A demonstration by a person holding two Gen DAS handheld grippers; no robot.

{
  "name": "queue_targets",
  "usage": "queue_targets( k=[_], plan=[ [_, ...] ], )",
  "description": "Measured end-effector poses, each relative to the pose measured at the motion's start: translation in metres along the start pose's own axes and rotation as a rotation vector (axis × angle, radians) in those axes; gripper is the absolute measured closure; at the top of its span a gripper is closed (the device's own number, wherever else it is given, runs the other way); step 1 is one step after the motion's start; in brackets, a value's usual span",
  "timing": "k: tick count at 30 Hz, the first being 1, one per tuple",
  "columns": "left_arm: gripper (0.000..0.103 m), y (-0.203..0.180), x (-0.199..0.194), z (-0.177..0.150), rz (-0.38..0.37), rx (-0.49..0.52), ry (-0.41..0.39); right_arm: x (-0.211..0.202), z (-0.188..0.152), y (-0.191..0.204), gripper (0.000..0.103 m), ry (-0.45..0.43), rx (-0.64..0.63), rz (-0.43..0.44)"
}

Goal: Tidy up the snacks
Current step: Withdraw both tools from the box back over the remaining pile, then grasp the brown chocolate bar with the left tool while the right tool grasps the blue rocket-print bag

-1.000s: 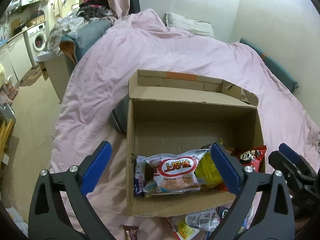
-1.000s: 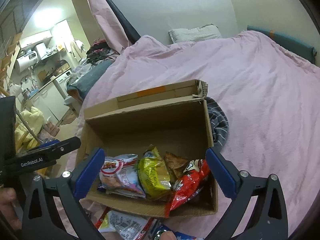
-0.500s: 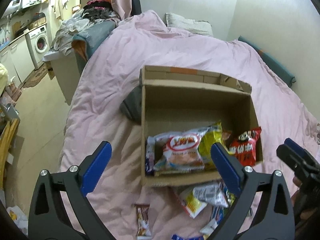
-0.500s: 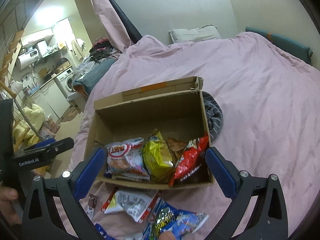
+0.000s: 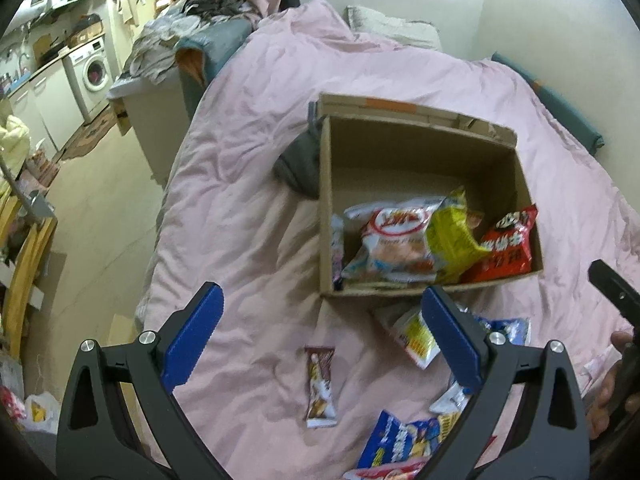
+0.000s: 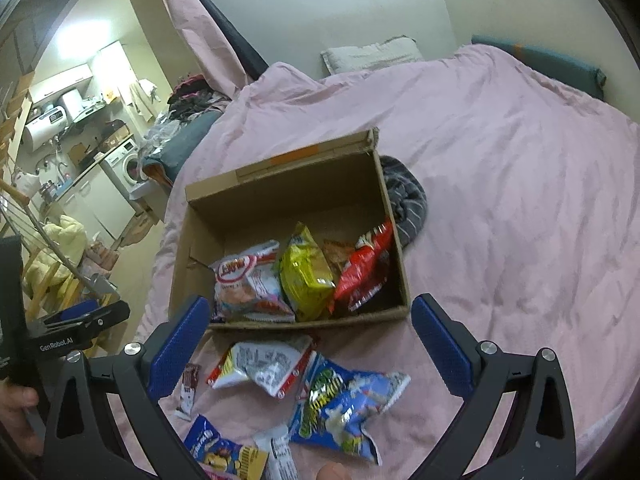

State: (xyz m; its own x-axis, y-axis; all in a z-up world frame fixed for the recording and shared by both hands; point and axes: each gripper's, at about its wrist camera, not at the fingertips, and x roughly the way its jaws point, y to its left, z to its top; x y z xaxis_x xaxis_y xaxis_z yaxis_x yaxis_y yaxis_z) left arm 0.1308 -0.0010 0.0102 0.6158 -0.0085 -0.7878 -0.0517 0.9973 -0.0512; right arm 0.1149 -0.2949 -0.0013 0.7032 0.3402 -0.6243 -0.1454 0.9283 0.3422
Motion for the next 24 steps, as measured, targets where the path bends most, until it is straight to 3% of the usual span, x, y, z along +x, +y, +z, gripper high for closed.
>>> queue_targets(
  k=[6,11,14,17,19,23,24],
  plan=[
    [0.005,0.021,0.009,-0.015,0.026,-0.047,0.054,0.007,-0.010,-0.041,0.000,0.092,0.149,-0.006],
    [0.005,0.034,0.021,-0.025,0.048,-0.075,0.113,0.035,-0.033,-0.075,0.000,0.282,0.280,-0.031],
    [0.005,0.045,0.030,-0.030,0.052,-0.115,0.164,0.060,-0.053,-0.086,0.000,0.435,0.395,0.049],
    [0.005,0.051,0.034,-0.033,0.056,-0.133,0.189,0.082,-0.065,-0.083,0.000,0.530,0.411,0.033],
    [0.005,0.055,0.035,-0.036,0.062,-0.144,0.201,0.095,-0.072,-0.082,0.001,0.577,0.452,0.070],
    [0.005,0.060,0.038,-0.038,0.065,-0.151,0.217,0.117,-0.076,-0.069,0.017,0.644,0.419,0.052],
    [0.005,0.062,0.039,-0.039,0.067,-0.155,0.220,0.120,-0.077,-0.067,0.026,0.651,0.415,0.053]
  ],
)
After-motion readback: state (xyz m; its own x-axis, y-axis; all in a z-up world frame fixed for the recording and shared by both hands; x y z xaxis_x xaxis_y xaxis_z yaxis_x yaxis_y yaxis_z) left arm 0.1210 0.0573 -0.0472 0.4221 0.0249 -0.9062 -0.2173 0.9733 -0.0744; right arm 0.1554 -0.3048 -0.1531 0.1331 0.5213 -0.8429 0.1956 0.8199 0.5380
